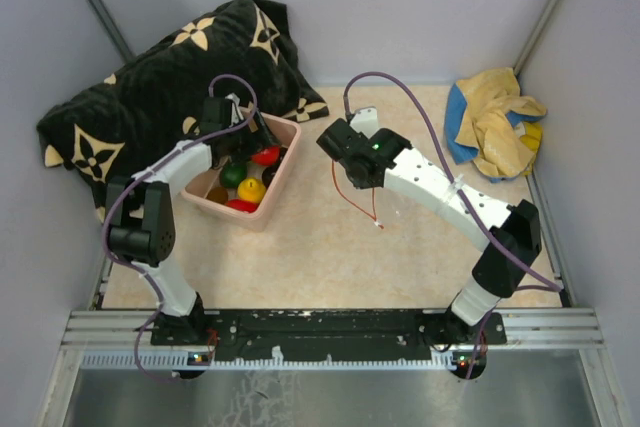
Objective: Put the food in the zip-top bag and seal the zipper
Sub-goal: Pick up the fake fruit from the bin.
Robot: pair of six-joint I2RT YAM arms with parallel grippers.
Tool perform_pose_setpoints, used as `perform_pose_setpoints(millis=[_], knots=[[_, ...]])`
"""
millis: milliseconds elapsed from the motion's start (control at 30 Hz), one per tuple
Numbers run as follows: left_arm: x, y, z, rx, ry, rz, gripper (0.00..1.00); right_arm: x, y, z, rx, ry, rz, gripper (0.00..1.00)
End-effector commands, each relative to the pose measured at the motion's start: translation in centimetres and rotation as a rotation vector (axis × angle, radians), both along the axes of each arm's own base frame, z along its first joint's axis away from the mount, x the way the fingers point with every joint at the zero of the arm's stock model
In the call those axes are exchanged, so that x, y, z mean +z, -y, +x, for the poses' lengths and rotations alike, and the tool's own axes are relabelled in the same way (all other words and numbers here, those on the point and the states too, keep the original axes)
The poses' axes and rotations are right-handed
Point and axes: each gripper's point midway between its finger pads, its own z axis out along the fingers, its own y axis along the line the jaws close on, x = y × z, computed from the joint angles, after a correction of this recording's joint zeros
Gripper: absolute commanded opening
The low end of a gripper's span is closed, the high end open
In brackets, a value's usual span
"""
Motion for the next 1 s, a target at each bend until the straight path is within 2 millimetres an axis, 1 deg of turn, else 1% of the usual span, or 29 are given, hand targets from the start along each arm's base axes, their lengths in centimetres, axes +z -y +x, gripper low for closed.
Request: perform_pose_setpoints(millis=[0, 133, 233, 300, 500, 567, 733, 900, 967], knots=[[0.0, 1.1, 1.5, -0.023, 0.010, -0.058, 0.99, 1.1, -0.8, 1.1, 0.000, 0.035, 0.031, 0.00], [-0.5, 1.4, 2.0, -0.031, 0.005, -0.063, 0.93, 1.0, -0.7, 1.0, 0.001, 0.030, 0.028, 0.00], [-0.2, 1.4, 2.1, -0.036, 0.017, -0.064, 0.87, 1.0, -0.8, 1.0, 0.003, 0.028, 0.026, 0.00], [0.2, 1.4, 2.0, -0.042, 0.026, -0.060, 0.82, 0.9, -0.8, 1.0, 0.005, 0.026, 0.024, 0.00], [2.4, 1.0, 0.7, -0.055, 0.075, -0.048, 0.61, 1.1, -0.7, 0.9, 0.006, 0.028, 0.028, 0.00], [3.6, 0.7, 0.1, -0.053, 0.103, -0.040, 0.56, 1.1, -0.7, 0.9, 0.005, 0.028, 0.028, 0.00], [5.5, 0.3, -1.9, -0.063, 0.138, -0.039, 0.54, 1.2, -0.7, 0.9, 0.009, 0.024, 0.028, 0.00], [8.1, 0.9, -4.5, -0.105, 0.177, -0.094, 0.54, 1.1, -0.8, 0.9, 0.006, 0.023, 0.029, 0.00], [9.0, 1.5, -5.5, -0.130, 0.180, -0.128, 0.53, 1.1, -0.8, 0.9, 0.007, 0.024, 0.030, 0.00]])
